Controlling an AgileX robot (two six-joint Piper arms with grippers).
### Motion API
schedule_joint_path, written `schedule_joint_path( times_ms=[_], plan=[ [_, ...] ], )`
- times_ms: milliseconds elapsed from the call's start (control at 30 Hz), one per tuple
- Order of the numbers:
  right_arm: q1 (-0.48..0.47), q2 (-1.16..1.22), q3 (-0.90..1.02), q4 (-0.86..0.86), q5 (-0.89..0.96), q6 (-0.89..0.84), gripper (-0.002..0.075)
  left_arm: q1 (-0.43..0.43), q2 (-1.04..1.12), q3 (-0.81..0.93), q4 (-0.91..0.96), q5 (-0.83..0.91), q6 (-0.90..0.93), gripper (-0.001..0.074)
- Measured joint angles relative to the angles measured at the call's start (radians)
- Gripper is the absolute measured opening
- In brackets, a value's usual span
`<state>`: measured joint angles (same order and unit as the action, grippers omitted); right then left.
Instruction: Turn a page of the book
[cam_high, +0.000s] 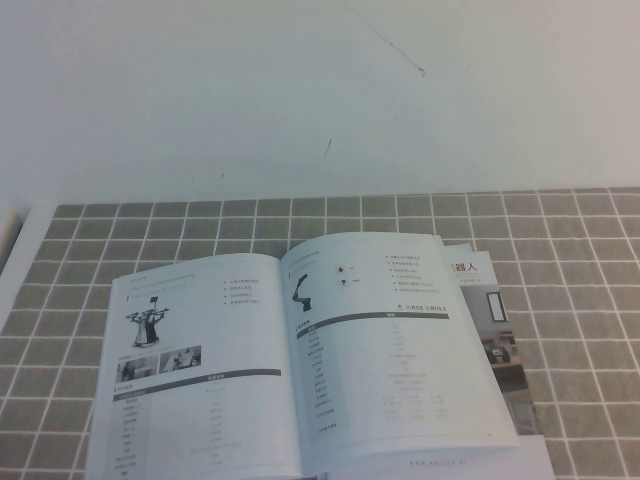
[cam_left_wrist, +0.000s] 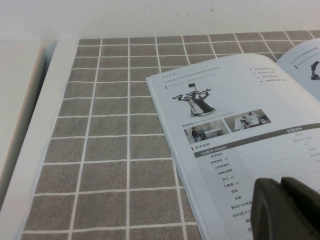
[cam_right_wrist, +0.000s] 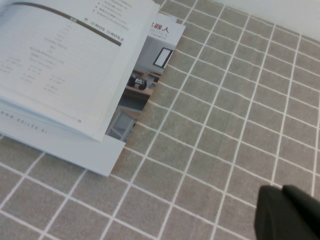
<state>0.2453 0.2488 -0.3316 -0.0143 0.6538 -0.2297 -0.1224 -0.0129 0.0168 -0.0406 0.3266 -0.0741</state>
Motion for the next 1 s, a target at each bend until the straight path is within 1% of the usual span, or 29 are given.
schedule_joint_path(
  times_ms=[367, 667, 1000],
  plan=[
    [0.000, 0.000, 0.000, 0.000, -0.001, 0.000, -0.0001, 0.000, 0.000, 0.000, 0.005, 0.000, 0.010, -0.0004],
    [0.000, 0.000, 0.000, 0.000, -0.001, 0.000, -0.0001, 0.000, 0.000, 0.000, 0.010, 0.002, 0.161, -0.0004],
    [0.000, 0.000, 0.000, 0.000, -0.001, 0.000, -0.0001, 0.000, 0.000, 0.000, 0.010, 0.002, 0.170, -0.0004]
  ],
)
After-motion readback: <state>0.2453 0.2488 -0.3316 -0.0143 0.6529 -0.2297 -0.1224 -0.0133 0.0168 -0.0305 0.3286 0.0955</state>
